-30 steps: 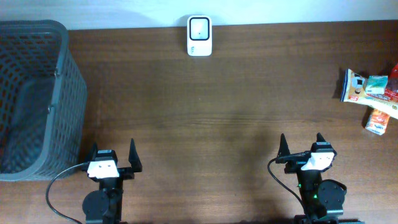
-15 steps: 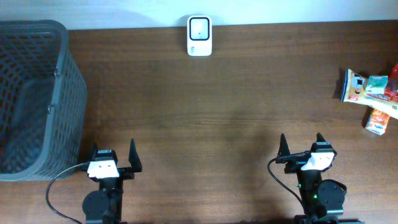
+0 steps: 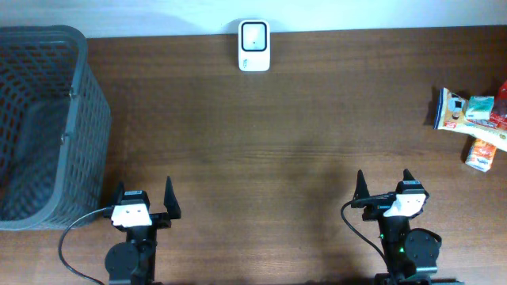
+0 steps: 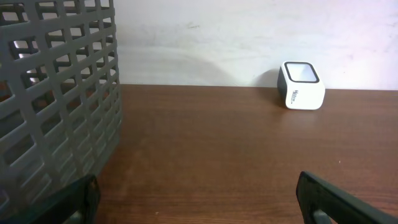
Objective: Scan the item barcode
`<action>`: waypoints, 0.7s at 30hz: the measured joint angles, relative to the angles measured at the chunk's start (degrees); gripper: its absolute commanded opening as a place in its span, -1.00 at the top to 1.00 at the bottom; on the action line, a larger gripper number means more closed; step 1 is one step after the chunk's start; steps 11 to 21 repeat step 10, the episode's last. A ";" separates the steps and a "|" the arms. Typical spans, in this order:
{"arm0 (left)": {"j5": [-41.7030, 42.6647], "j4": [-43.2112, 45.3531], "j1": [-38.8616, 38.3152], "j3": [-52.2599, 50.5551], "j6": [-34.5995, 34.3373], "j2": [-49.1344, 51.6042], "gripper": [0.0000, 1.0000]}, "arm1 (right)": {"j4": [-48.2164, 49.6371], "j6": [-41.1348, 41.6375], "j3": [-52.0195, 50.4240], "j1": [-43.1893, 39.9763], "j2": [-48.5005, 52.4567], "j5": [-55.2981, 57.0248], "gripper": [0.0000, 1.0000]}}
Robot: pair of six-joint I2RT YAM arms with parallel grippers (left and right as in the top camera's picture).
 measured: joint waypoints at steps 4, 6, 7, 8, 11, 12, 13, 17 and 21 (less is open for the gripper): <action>0.00 0.00 0.00 0.00 0.00 0.00 -0.98 | 0.00 -0.02 0.00 0.00 0.00 0.00 -0.97; 0.00 0.00 0.00 0.00 0.00 0.00 -0.98 | 0.00 0.00 0.00 0.00 0.00 0.00 -0.97; 0.00 0.00 0.00 0.00 0.00 0.00 -0.98 | 0.00 -0.02 0.00 0.00 0.00 0.00 -0.97; 0.00 0.00 0.00 0.00 0.00 0.00 -0.98 | 0.00 -0.02 0.00 0.00 0.00 0.00 -0.97; 0.00 0.00 0.00 0.00 0.00 0.00 -0.99 | 0.02 -0.02 0.00 0.00 0.00 0.00 -0.97; 0.00 0.00 0.00 0.00 0.00 0.00 -0.99 | 0.02 -0.02 0.00 0.00 0.00 0.00 -0.97; 0.00 0.00 0.00 0.00 0.00 0.00 -0.99 | 0.02 -0.02 0.00 0.00 0.00 0.00 -0.97; 0.00 0.00 0.00 0.00 0.00 0.00 -0.99 | 0.02 -0.02 0.00 0.00 0.00 0.00 -0.97; 0.00 0.00 0.00 0.00 0.00 0.00 -0.99 | 0.02 -0.02 0.00 0.00 0.00 0.00 -0.97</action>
